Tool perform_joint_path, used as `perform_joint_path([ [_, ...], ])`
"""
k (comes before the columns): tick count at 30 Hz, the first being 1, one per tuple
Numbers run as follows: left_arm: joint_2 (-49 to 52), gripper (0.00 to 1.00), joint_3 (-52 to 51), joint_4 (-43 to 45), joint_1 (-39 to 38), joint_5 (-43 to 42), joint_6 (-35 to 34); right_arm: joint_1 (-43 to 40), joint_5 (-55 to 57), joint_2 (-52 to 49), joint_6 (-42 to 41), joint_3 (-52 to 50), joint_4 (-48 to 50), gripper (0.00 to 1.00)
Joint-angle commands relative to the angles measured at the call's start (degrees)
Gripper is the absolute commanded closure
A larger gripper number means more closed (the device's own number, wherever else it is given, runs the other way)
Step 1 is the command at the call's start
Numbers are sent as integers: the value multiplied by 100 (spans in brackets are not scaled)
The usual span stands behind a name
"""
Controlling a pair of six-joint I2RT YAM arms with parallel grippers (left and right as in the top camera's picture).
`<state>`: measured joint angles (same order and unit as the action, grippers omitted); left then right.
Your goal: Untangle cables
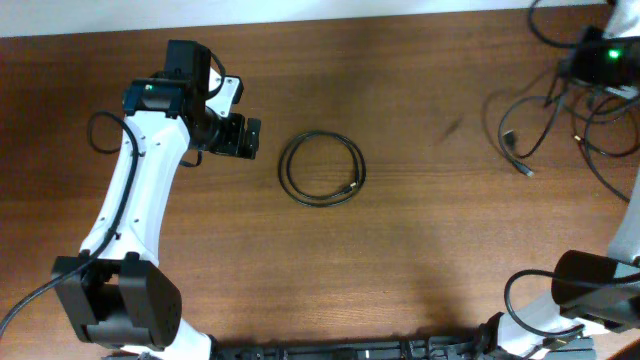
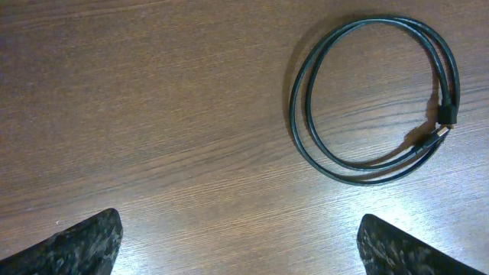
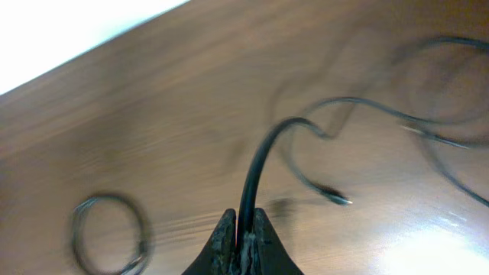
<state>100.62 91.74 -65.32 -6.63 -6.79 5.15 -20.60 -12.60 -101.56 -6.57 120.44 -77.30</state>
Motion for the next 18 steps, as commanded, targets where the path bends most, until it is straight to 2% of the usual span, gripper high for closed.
perform_joint_path([
  [1,9,1,2,9,2,20,52,-442,1502,46,-474,59,-133,96],
  [3,9,1,2,9,2,20,52,-778,1932,46,-601,52,-133,96],
  [7,9,1,2,7,2,20,52,-1488,1932,-17,-640,50,94,96],
  [8,9,1,2,7,2,20,52,-1784,1932,-17,-876,50,170,96],
  [11,9,1,2,9,2,20,52,-2221,1340,-17,-1045,46,98,96],
  [12,9,1,2,13,2,20,52,-2229,1058,-17,-1043,44,31,89],
  [14,9,1,2,11,2,20,50,-2094,181,-17,-575,-9,-127,83],
  [15,9,1,2,11,2,20,52,-1939,-177,-17,-225,-63,-212,74],
  [16,9,1,2,11,2,20,50,-1786,-343,-20,59,-131,-271,59],
  [18,9,1,2,9,2,20,52,-1405,-348,-20,466,-291,-428,38],
])
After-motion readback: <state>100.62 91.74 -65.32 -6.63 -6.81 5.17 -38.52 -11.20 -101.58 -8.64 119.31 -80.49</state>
